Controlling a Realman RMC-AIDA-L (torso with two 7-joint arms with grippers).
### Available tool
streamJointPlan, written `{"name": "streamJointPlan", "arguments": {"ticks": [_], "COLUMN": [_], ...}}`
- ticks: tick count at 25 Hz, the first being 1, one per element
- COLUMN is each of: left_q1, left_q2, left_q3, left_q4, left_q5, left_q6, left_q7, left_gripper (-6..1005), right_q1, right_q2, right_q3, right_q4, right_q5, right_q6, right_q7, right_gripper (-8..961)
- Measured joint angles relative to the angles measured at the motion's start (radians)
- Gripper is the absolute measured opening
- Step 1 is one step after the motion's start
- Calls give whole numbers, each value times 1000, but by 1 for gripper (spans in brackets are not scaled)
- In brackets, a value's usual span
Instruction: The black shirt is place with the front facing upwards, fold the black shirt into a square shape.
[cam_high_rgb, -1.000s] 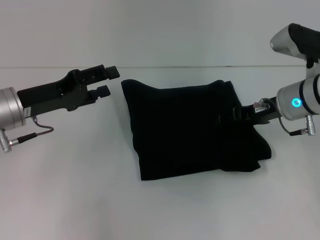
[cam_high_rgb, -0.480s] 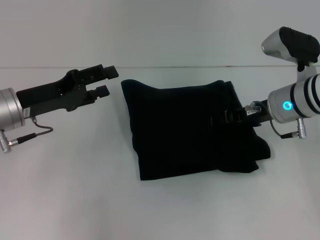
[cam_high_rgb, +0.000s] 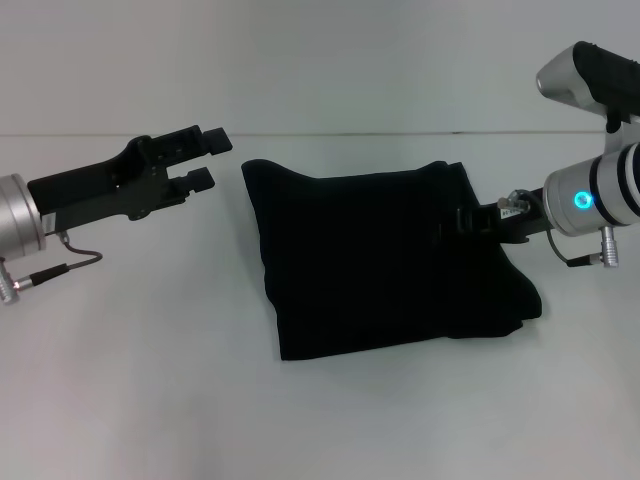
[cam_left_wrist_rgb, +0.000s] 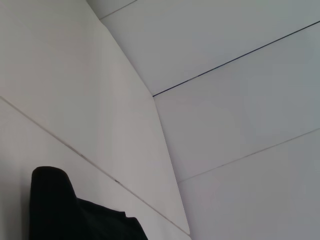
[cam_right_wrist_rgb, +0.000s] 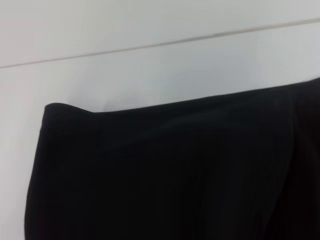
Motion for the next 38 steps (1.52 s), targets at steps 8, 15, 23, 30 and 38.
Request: {"name": "streamJointPlan", "arguments": {"ticks": [8, 15, 23, 30, 38], "left_q1": [0, 0, -2, 4, 5], "left_q2": [0, 2, 3, 2, 2], "left_q3": [-9, -11, -12, -24, -28], "left_q4": [0, 0, 0, 2, 0], "left_q5": [-1, -2, -8, -14, -14], "left_q6": [0, 2, 9, 9, 9], "left_q7": [-1, -2, -4, -4, -4], "left_gripper": [754, 754, 754, 754, 754], "right_q1": [10, 2, -1, 6, 3], "right_q2": [1, 1, -14, -23, -27], "right_q3": [-2, 1, -8, -13, -47], "right_q4": [-2, -56, -218, -132, -46], "right_q5": [0, 1, -16, -76, -121], "right_q6": [7, -17, -111, -44, 21], "right_q7": [0, 2, 50, 50, 54], "right_gripper": [199, 113, 84, 83, 100]}}
